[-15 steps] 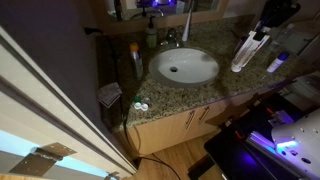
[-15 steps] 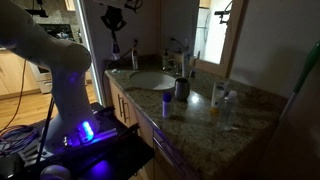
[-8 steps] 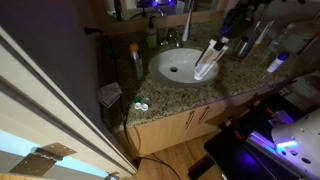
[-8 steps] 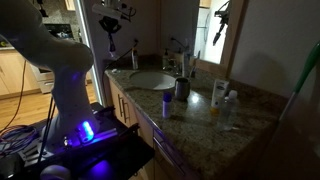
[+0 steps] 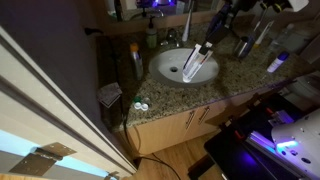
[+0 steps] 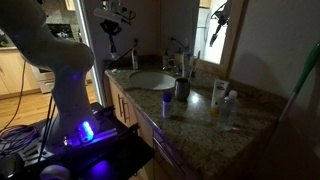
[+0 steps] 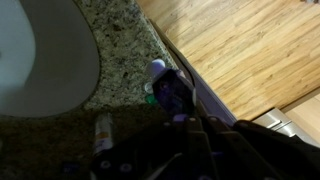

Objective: Move the silver cup to the left, remove the toothpaste from the cup and place it on the left side of the counter then take out the toothbrush and place it on the left side of the counter

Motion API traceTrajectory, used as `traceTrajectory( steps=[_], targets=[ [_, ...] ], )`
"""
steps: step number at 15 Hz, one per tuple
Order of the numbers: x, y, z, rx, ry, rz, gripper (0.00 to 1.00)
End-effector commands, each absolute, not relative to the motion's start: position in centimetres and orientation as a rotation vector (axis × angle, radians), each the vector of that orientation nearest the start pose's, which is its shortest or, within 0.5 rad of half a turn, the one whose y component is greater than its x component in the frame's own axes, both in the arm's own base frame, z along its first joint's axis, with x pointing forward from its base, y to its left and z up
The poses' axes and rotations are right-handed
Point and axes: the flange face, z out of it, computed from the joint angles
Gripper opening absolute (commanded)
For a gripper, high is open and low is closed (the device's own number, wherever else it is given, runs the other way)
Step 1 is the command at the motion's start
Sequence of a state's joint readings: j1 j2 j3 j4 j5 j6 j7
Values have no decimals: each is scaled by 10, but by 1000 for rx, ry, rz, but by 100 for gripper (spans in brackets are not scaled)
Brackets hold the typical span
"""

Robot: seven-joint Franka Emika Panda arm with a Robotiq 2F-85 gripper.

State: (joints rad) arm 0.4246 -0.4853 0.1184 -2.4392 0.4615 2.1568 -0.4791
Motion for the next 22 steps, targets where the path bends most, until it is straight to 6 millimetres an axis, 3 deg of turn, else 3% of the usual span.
traceTrajectory(
  steps=[1, 5, 7, 8, 10, 12, 14, 22],
  targets=[
    [377, 262, 462, -2566, -1063, -235, 0],
    [414, 312, 434, -2570, -1043, -296, 0],
    [429, 338, 433, -2554, -1000, -298, 0],
    [409, 312, 434, -2576, -1038, -296, 1],
    [422, 333, 430, -2565, -1022, -285, 1],
    [425, 332, 425, -2576, -1015, -266, 0],
    [440, 334, 407, -2607, -993, -263, 0],
    [510, 382, 373, -2562, -846, -375, 0]
  ],
)
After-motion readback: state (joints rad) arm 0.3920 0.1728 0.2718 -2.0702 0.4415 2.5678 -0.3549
